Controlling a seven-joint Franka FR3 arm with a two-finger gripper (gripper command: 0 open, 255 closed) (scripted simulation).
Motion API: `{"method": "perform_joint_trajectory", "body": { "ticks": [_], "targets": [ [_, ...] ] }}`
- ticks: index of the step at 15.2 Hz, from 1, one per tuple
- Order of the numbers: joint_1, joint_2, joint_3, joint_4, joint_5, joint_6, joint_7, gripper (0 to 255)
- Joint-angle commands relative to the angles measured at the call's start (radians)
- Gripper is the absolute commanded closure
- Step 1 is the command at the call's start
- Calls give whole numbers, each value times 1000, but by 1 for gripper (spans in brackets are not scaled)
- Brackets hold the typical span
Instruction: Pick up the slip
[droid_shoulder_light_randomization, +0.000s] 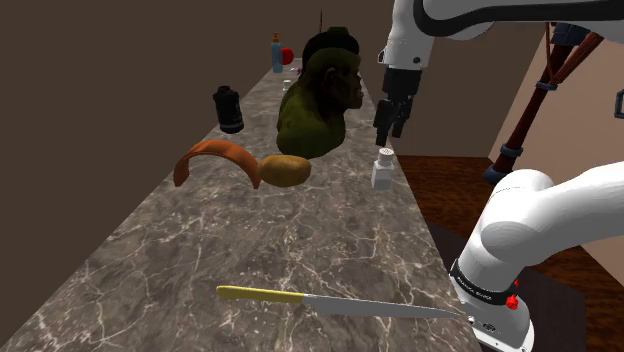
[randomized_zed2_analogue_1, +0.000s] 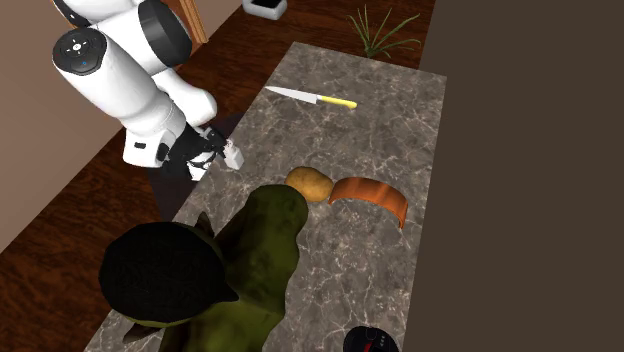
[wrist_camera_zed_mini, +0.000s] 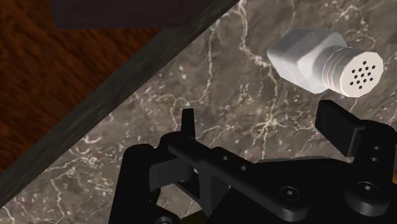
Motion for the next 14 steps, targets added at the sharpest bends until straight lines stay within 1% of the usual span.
{"method": "perform_joint_trajectory", "body": {
  "ticks": [1,8,14],
  "targets": [
    [0,0,0,0,0,0,0,0],
    [61,243,90,186,28,73,24,0],
    [98,450,164,381,19,96,52,0]
  ]
}}
